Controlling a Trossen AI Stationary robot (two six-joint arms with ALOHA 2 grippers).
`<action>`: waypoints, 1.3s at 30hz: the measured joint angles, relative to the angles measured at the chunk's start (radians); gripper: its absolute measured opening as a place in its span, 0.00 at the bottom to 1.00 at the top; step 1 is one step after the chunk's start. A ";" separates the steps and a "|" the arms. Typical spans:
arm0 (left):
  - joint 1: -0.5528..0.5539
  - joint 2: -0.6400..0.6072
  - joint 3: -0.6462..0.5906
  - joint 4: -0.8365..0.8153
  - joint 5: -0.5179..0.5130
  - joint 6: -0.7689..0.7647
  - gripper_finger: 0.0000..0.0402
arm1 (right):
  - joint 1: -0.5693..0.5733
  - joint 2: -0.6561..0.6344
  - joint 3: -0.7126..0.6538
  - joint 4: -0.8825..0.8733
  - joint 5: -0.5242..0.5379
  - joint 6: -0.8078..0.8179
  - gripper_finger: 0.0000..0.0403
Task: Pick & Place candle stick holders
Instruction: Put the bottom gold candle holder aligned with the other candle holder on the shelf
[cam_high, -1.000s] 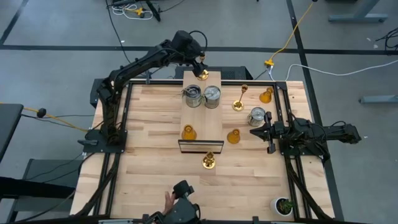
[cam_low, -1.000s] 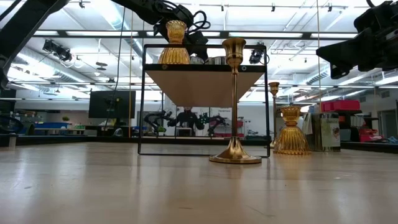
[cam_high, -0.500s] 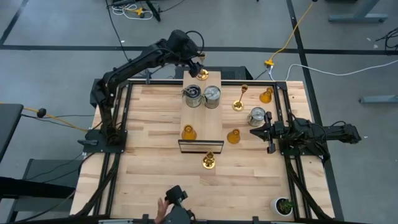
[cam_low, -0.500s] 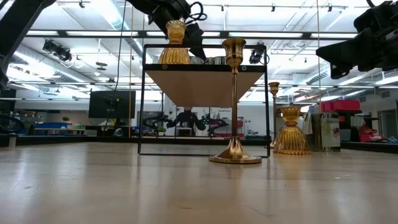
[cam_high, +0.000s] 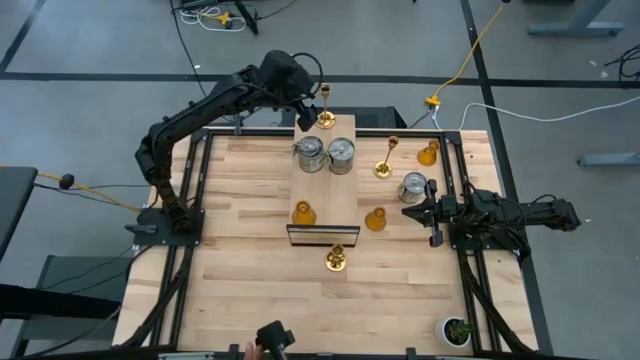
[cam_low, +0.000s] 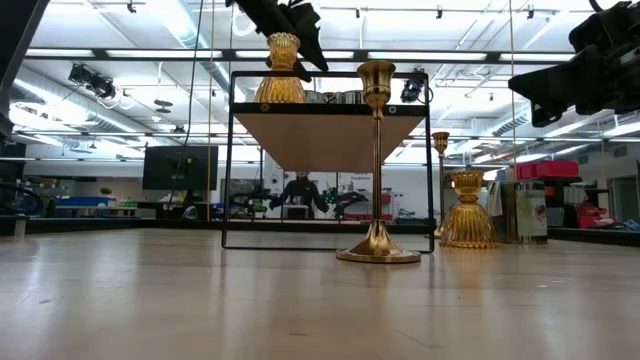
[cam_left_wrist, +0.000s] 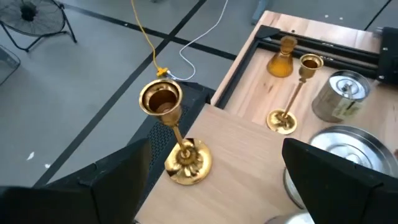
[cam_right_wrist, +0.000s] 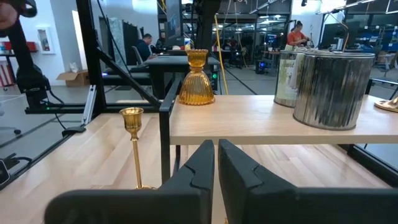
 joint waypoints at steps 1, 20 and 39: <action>-0.004 -0.004 0.000 -0.007 -0.002 0.000 0.92 | 0.000 0.000 0.000 0.000 0.000 0.000 0.07; -0.189 -0.079 0.000 -0.063 0.002 0.006 0.92 | 0.000 0.000 0.000 0.000 0.002 0.000 0.07; -0.482 -0.078 0.000 -0.077 0.023 -0.002 0.92 | 0.000 0.000 0.000 0.000 0.002 0.000 0.07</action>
